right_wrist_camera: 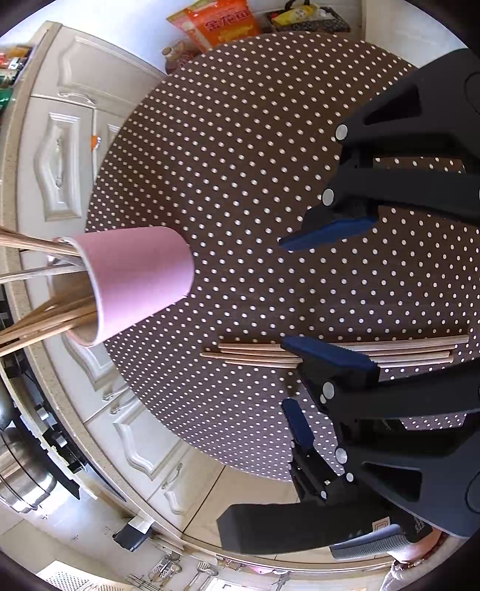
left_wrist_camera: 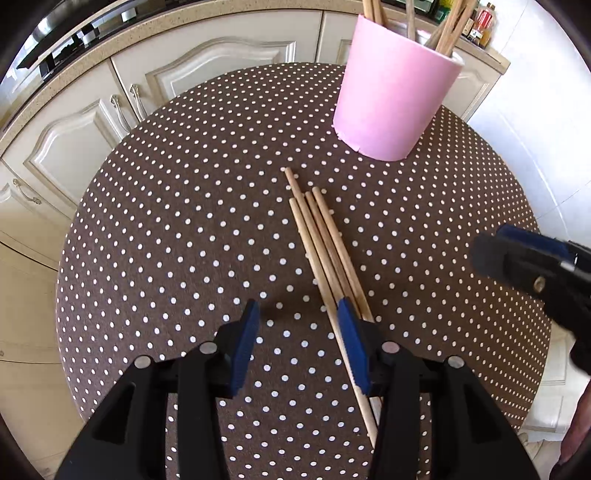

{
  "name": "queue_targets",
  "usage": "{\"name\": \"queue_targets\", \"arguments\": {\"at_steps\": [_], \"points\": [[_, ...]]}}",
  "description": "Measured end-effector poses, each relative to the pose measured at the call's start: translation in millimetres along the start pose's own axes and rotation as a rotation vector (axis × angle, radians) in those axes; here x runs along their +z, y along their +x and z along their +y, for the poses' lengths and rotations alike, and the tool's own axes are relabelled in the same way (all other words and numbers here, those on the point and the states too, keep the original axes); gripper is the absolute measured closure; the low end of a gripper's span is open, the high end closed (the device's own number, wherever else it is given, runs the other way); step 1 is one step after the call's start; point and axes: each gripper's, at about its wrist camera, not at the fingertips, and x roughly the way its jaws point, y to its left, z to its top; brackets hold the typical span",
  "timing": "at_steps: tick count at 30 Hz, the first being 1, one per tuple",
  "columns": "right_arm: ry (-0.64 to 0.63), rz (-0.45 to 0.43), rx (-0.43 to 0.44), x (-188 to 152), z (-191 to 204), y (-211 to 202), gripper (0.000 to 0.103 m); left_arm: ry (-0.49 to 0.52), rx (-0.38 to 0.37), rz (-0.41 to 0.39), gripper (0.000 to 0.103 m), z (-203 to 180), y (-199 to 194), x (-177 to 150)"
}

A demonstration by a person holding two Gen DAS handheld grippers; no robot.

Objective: Organize utensils
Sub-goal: 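Move the left tool to the pile and grasp a chopstick while the right tool approaches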

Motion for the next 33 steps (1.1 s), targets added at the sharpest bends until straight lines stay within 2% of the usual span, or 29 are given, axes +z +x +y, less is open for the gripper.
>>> {"name": "queue_targets", "arguments": {"at_steps": [13,17,20,22,23,26,29,33], "points": [[-0.011,0.035,0.018,2,0,10,0.055,0.004,0.097,0.044,0.057,-9,4,19],[-0.006,0.042,0.023,5,-3,12,0.055,-0.038,0.064,0.070,0.057,-4,9,21],[-0.009,0.057,0.030,4,-3,15,0.055,-0.008,0.103,0.074,0.057,-11,13,24],[-0.014,0.065,0.033,4,-1,17,0.055,-0.016,0.096,0.068,0.058,-13,14,24],[-0.015,0.073,0.038,4,0,18,0.055,-0.015,0.098,0.065,0.062,-13,14,24],[-0.022,0.094,0.050,3,3,22,0.055,-0.015,0.085,0.064,0.093,-10,13,24],[-0.036,0.121,0.058,2,9,29,0.055,-0.057,0.047,0.068,0.098,5,12,24],[-0.073,0.167,0.049,1,21,41,0.055,-0.095,0.000,0.068,0.098,17,8,21]]}}
